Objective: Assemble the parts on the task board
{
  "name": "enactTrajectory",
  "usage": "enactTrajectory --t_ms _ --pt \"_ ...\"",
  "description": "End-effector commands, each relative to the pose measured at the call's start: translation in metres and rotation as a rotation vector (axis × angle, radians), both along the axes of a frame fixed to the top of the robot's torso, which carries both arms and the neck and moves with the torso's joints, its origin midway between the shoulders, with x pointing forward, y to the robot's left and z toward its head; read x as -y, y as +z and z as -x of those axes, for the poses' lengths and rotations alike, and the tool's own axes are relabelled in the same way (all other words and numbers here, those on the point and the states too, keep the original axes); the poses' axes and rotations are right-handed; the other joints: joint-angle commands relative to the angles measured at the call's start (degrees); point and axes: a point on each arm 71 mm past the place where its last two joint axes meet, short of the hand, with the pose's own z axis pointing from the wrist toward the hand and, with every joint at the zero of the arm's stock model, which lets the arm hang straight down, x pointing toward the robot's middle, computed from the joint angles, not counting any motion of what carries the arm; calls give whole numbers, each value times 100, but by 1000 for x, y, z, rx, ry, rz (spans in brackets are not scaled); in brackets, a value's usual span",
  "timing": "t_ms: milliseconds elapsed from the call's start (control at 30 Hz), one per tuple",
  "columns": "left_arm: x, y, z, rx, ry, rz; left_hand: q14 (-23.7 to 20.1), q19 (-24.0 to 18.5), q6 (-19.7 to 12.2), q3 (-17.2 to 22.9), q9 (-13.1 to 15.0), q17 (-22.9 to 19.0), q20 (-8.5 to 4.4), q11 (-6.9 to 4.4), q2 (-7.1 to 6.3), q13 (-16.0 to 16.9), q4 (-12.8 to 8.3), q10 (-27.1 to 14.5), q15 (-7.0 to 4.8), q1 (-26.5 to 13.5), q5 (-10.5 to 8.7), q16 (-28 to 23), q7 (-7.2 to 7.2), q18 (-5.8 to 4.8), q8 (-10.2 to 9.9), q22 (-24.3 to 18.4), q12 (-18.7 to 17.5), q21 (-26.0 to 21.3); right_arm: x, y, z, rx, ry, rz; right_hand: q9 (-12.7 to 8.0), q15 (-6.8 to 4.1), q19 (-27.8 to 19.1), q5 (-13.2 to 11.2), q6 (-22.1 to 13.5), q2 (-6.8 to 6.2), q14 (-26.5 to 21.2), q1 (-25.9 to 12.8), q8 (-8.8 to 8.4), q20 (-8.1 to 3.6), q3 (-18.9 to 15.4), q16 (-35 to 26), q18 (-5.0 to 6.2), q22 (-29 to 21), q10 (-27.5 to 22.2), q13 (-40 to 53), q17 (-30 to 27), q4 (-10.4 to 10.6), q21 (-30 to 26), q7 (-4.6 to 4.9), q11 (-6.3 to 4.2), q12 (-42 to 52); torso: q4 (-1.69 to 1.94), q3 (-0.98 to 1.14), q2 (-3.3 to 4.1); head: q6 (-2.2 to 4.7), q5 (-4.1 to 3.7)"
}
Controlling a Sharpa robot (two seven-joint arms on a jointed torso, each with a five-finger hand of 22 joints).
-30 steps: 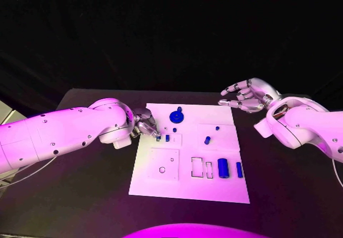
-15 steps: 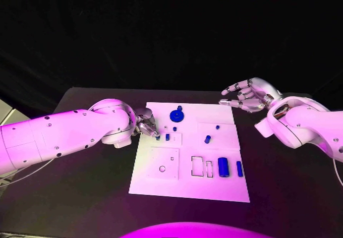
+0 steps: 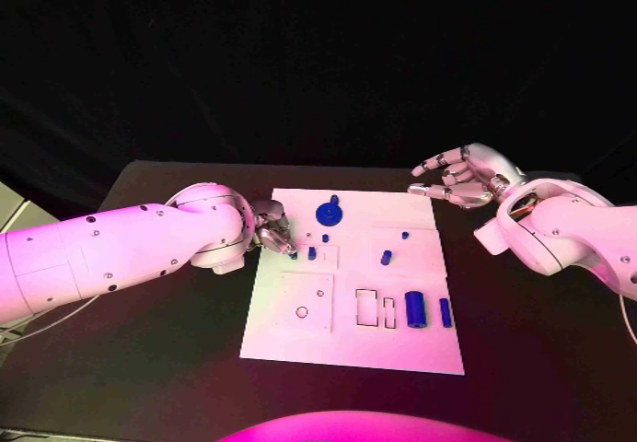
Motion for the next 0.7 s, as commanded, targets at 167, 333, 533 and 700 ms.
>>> enactTrajectory --t_ms 167,333,533,700 --pt "2 -3 2 -10 -24 -22 606 20 96 1106 5 1508 1 -2 53 23 -1089 67 -37 -6 46 33 -45 -43 27 452 32 26 -1 -1 1 -7 20 8 -8 5 111 30 -13 68 434 -1 37 31 -35 -23 38 929 -40 369 918 1 -18 6 16 -19 -1 5 -2 -11 -5" --pt "2 -4 2 -18 -27 -28 606 22 97 1106 5 1508 1 -2 50 24 -1091 68 -38 -9 49 33 -46 -44 27 454 32 27 -1 -1 1 -11 20 10 -9 5 110 28 -13 72 435 -6 39 31 -41 -22 39 927 -39 369 921 3 -23 5 15 -18 -3 6 -1 -10 -7" --pt "2 -4 2 -20 -27 -31 606 20 98 1106 5 1508 0 -3 47 16 -1093 66 -38 -12 52 33 -47 -43 28 453 27 26 -1 -2 1 -15 19 14 -10 5 104 25 -13 74 432 -11 39 30 -45 -27 42 920 -42 365 912 4 -38 5 15 -22 -2 0 -4 -3 -22" --pt "2 -5 1 -22 -28 -32 606 22 99 1107 5 1508 0 -3 45 25 -1096 70 -38 -13 55 33 -48 -44 28 456 32 28 -2 -2 1 -16 20 14 -10 5 104 25 -13 74 432 -11 39 30 -45 -27 42 920 -42 365 912 4 -38 5 15 -22 -2 5 0 -5 -24"
